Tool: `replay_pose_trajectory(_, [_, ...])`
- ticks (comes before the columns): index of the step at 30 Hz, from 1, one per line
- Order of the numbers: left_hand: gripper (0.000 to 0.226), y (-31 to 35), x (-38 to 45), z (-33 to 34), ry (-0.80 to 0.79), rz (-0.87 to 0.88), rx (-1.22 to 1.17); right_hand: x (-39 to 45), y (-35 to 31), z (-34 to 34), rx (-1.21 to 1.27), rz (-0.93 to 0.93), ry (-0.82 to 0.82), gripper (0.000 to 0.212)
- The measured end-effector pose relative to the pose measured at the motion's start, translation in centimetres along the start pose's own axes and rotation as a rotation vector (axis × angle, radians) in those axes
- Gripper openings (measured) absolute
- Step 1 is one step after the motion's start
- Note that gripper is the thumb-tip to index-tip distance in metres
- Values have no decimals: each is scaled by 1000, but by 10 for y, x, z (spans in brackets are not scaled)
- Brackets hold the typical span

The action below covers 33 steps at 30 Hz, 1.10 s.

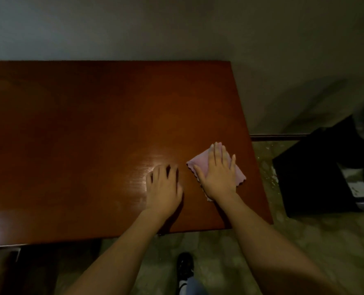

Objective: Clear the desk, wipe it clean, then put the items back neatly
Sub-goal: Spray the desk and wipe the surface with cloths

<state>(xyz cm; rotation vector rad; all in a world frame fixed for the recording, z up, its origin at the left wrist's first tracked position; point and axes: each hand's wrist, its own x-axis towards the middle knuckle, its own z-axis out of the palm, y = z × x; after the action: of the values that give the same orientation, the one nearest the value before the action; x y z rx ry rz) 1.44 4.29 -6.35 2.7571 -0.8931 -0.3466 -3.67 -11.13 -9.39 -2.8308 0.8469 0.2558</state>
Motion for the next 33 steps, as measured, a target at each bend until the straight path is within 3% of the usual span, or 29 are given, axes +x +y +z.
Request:
replay_pose_trajectory(8, [51,49,0,13,-68,80,68,-20,76,-3,20,97,24,83])
replay_pose_trajectory(13, [52,64,3,14,-61,127,64,-32,84,-2,73,168,25,78])
replay_pose_trajectory(18, [50,56,3,13,-48,137,39,-38,75,3,25,198,48,90])
replay_pose_trajectory(24, [50,18,0,7,-45,98,43,-42,40,7,26,121,34,90])
replay_pose_trajectory(33, [49,-87,-11,-23,9,-55,54,-25,-85,16,-20,-141,-60,93])
